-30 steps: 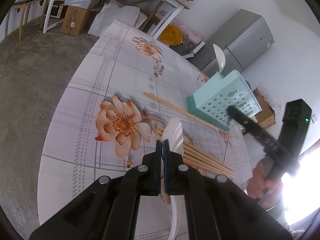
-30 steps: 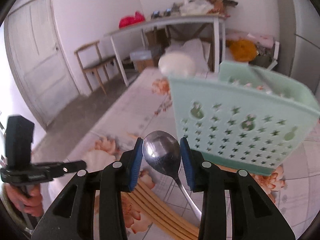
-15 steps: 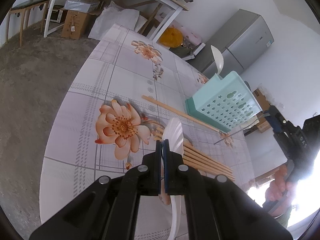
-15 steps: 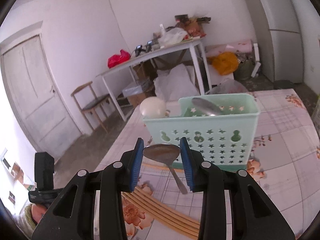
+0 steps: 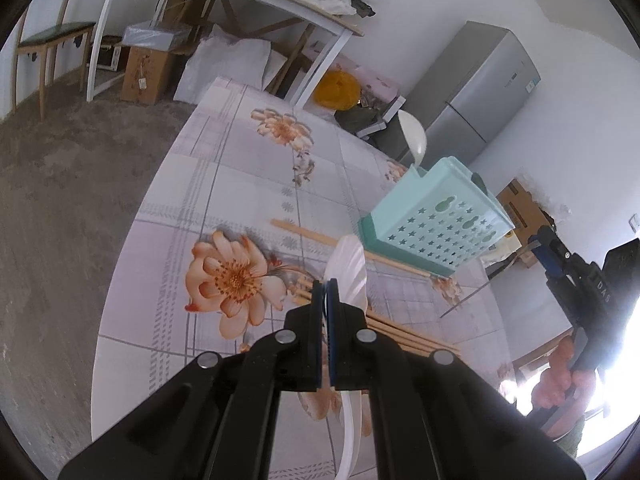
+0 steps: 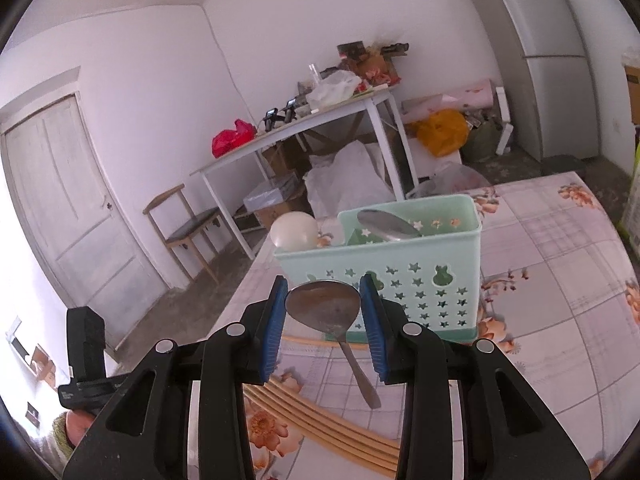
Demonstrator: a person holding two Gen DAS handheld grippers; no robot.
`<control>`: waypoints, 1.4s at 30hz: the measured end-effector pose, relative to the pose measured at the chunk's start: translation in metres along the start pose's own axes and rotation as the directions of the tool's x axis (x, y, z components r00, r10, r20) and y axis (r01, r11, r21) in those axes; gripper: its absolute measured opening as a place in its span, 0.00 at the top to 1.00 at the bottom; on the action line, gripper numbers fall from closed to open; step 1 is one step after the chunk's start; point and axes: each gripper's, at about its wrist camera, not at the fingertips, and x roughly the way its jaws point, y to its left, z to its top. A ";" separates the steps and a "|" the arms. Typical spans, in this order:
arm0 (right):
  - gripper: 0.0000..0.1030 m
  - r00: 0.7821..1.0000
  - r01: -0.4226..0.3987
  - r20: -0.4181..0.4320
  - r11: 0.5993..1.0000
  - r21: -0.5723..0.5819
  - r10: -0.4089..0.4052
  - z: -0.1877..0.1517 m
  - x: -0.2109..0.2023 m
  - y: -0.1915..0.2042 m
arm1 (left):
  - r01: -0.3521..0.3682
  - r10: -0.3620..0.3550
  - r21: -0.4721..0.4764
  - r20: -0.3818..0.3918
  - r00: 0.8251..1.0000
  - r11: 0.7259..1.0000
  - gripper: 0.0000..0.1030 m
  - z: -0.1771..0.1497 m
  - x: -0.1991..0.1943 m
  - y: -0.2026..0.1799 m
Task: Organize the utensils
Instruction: 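Lower the metal spoon into the green holder and open the right tool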
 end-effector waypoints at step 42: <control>0.66 0.984 -0.078 -0.168 0.991 -0.112 0.059 0.073 0.124 0.023 | 0.139 -0.168 0.133 0.245 0.955 0.981 0.99 0.056 -0.056 -0.068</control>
